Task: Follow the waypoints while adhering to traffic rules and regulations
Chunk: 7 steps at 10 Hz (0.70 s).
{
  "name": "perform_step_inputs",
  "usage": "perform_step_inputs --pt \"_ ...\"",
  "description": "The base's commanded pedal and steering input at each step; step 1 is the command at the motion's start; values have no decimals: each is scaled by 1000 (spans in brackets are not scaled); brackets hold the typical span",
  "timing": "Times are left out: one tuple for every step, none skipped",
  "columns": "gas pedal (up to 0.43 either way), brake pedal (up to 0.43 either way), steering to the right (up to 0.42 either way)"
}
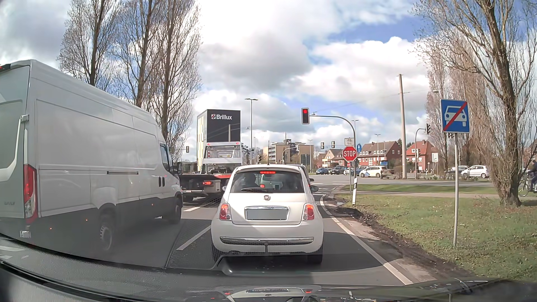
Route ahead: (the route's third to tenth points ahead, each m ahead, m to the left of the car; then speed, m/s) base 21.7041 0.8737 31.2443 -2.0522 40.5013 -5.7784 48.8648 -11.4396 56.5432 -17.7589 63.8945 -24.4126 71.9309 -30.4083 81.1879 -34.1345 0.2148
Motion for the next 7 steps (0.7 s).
perform_step_inputs --pt "0 177 1" --pt "0 183 1" --pt "0 189 1" --pt "0 195 1" --pt "0 207 1" --pt "0 201 1" --pt "0 220 1"
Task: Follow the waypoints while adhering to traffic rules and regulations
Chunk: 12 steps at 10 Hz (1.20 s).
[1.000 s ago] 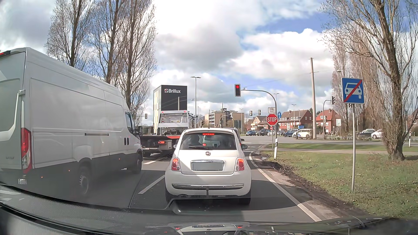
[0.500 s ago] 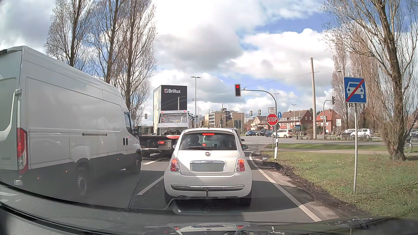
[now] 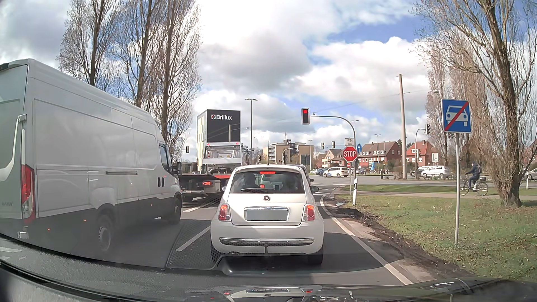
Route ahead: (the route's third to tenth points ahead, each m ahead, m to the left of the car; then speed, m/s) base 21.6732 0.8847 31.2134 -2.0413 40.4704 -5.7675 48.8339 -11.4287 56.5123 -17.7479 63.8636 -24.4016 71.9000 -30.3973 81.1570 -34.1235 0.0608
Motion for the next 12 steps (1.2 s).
perform_step_inputs --pt "0 232 1" --pt "0 262 1" --pt "0 274 1" --pt "0 280 1" --pt "0 287 1" --pt "0 287 1" --pt "0 287 1" --pt "0 287 1" --pt "0 287 1" --pt "0 287 1" --pt "0 293 1" --pt "0 287 1"
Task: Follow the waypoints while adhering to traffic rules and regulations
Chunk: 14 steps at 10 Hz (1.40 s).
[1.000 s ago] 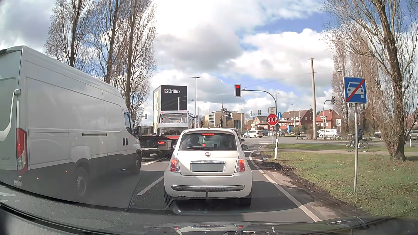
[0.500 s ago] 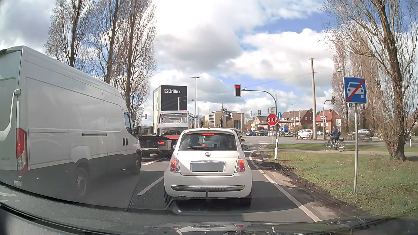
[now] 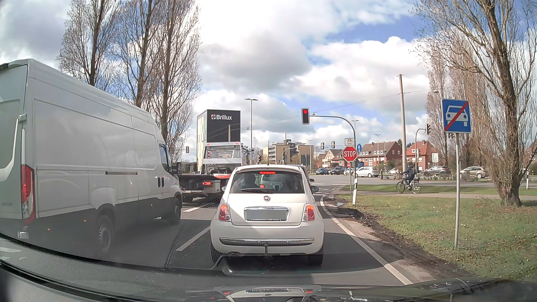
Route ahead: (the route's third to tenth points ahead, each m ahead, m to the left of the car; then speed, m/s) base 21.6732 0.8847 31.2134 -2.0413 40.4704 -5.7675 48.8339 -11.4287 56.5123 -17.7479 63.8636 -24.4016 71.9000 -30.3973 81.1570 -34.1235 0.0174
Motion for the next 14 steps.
perform_step_inputs --pt "0 287 1" --pt "0 287 1" --pt "0 287 1" --pt "0 287 1" --pt "0 287 1" --pt "0 287 1" --pt "0 287 1" --pt "0 287 1" --pt "0 287 1" --pt "0 287 1" --pt "0 287 1" --pt "0 287 1" --pt "0 287 1" --pt "0 287 1"
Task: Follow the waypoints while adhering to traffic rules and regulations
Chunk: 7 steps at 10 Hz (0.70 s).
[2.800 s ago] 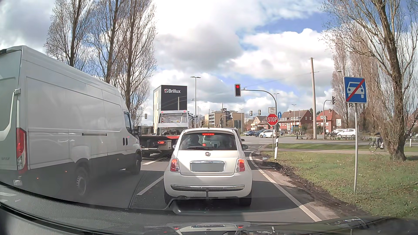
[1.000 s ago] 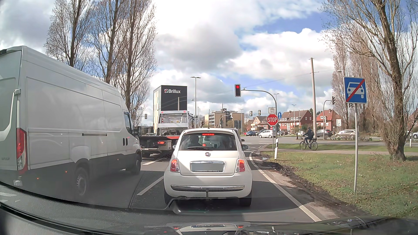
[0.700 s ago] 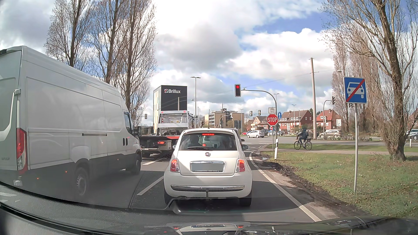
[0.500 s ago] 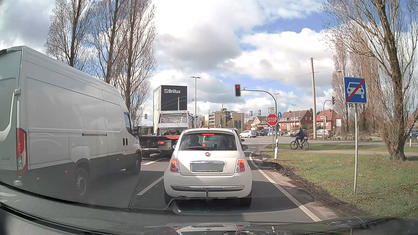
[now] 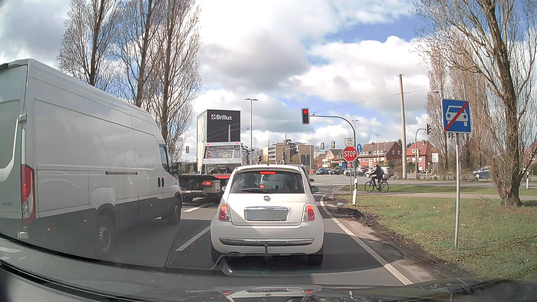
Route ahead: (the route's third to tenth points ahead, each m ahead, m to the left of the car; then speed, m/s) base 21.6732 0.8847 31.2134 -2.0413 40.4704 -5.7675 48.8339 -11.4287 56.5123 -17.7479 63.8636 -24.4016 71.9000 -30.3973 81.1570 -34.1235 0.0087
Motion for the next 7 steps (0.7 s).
perform_step_inputs --pt "0 287 1" --pt "0 287 1" --pt "0 287 1" --pt "0 280 1" --pt "0 280 1" --pt "0 287 1" --pt "0 287 1"
